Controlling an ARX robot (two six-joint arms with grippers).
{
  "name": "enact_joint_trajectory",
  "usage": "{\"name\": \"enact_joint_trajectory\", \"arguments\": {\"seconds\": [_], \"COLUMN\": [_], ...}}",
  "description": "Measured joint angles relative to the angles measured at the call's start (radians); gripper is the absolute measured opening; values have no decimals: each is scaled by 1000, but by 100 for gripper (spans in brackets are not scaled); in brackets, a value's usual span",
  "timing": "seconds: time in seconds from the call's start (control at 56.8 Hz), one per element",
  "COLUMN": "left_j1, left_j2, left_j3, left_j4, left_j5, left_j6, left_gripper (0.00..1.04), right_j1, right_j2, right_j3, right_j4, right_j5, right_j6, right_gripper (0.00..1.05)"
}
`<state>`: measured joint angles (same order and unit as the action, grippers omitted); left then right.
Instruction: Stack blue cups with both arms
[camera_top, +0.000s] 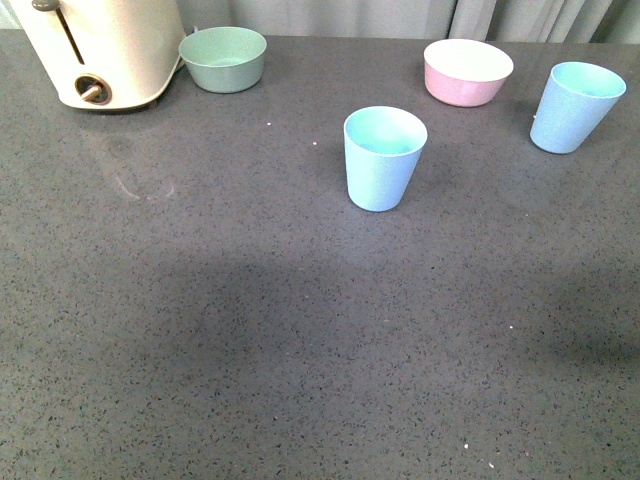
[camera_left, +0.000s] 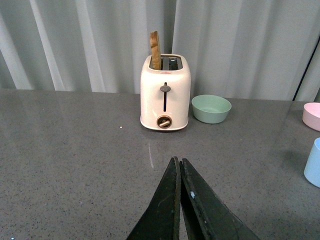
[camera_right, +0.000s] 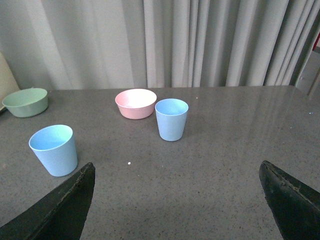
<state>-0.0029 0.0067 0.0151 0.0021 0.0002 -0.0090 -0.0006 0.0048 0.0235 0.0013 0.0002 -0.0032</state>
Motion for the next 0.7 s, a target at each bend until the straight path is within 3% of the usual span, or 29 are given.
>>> {"name": "enact_joint_trajectory", "arguments": {"seconds": [0.211, 0.299, 0.405, 0.44, 0.546, 0.617, 0.705], "left_j1": [0, 0, 0, 0, 0, 0, 0], "left_j2": [0, 0, 0, -1, -1, -1, -1], "left_j3": [0, 0, 0, 0, 0, 0, 0], "left_j4": [0, 0, 0, 0, -1, -1, -1], "left_j5": [0, 0, 0, 0, 0, 0, 0], "left_j6": [0, 0, 0, 0, 0, 0, 1], "left_gripper": [5, 23, 39, 44, 64, 78, 97], "right_j1": [0, 0, -37, -60, -157, -238, -266], "right_j2": [0, 8, 167, 219, 370, 547, 835], "right_j3": [0, 5, 105, 120, 178, 271, 431], "right_j4": [0, -14, -272, -288, -198, -48, 37], "right_j5": [0, 2, -39, -68, -188, -277, -343], "right_j6": [0, 13, 112, 122, 91, 7, -152], "right_gripper": [96, 96, 96, 96, 96, 96, 96]}}
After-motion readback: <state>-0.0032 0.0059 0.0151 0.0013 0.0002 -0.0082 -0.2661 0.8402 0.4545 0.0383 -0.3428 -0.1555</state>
